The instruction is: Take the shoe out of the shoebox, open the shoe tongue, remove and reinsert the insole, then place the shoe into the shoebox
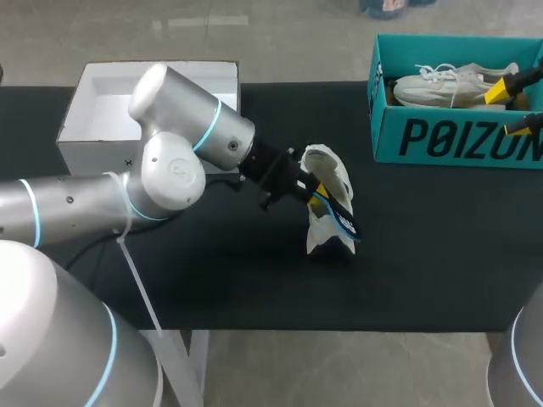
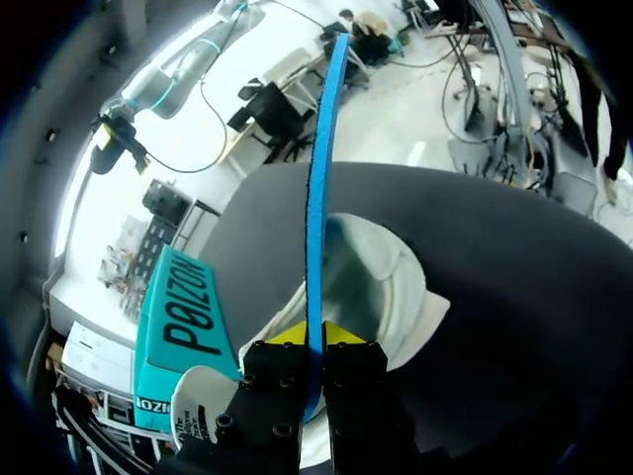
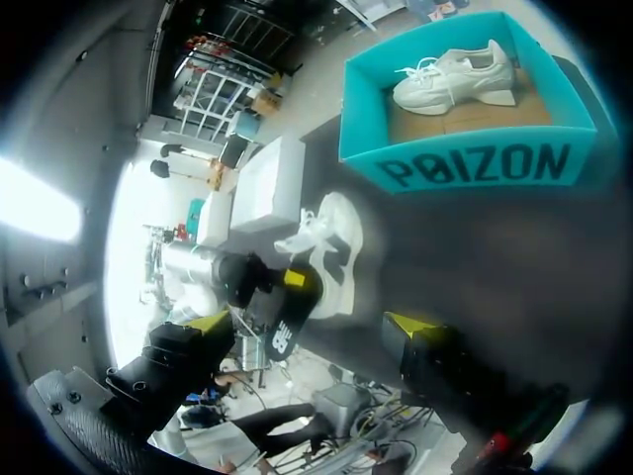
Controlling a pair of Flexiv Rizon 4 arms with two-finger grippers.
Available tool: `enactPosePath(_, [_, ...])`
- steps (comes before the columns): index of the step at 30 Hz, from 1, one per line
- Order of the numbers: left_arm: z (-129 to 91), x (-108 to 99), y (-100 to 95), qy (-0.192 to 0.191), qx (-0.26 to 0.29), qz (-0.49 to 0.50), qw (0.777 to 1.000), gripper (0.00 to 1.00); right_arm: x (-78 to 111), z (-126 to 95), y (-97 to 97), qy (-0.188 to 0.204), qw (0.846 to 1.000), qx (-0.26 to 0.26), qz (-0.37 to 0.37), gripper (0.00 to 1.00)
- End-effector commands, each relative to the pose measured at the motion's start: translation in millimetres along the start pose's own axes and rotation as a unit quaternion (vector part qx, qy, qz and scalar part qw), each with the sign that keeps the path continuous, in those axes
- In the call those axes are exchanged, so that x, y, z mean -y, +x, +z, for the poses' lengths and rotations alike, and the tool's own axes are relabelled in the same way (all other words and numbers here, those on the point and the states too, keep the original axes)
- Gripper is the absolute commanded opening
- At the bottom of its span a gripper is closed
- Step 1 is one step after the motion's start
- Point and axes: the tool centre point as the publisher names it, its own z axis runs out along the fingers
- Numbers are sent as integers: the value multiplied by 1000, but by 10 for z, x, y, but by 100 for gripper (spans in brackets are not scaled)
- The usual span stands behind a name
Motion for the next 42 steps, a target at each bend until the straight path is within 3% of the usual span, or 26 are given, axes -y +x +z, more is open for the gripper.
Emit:
enactPosePath(1, [73,-16,7,-5,6,-2,1000,0,9,-1,2,0,1000,1,0,100])
enactPosePath(18, [-48,321,-95,52,33,-33,998,0,9,-1,2,0,1000,1,0,100])
enactPosePath(32, [24,485,-18,77,27,-60,995,0,9,-1,2,0,1000,1,0,100])
enactPosePath(42, [91,243,-5,33,35,-27,998,0,9,-1,2,0,1000,1,0,100])
